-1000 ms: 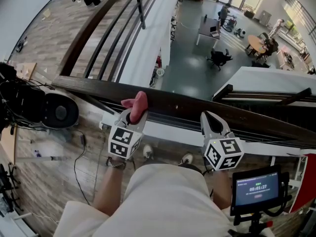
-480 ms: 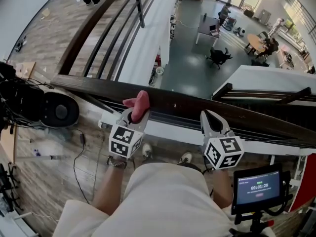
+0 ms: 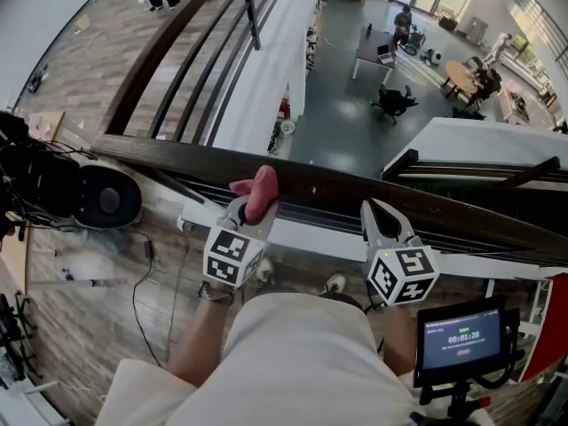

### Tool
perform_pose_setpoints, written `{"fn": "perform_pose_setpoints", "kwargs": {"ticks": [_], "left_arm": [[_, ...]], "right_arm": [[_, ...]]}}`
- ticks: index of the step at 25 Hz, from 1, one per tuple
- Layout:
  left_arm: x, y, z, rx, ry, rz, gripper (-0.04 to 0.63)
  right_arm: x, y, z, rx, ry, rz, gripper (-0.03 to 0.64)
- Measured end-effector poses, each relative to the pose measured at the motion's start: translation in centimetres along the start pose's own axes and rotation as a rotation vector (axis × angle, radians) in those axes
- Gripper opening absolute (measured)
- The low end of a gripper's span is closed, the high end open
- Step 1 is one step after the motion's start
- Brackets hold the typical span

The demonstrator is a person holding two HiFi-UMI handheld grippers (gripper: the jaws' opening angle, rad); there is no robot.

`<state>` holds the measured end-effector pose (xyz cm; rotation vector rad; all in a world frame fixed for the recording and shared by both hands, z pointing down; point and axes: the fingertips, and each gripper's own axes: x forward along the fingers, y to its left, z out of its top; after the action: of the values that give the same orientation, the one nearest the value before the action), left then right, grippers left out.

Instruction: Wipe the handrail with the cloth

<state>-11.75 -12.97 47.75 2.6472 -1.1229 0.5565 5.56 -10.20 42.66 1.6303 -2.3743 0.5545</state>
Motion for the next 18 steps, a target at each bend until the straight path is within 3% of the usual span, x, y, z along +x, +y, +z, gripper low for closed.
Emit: {"fn": "perform_pose_setpoints", "kwargs": {"ticks": [18], "left_arm": [[1.8, -2.6, -0.2, 0.027, 0.008, -0.07, 0.034]], "right_arm": [[-0.5, -1.0, -0.5, 0.015, -0.009, -0.022, 0.003]]}}
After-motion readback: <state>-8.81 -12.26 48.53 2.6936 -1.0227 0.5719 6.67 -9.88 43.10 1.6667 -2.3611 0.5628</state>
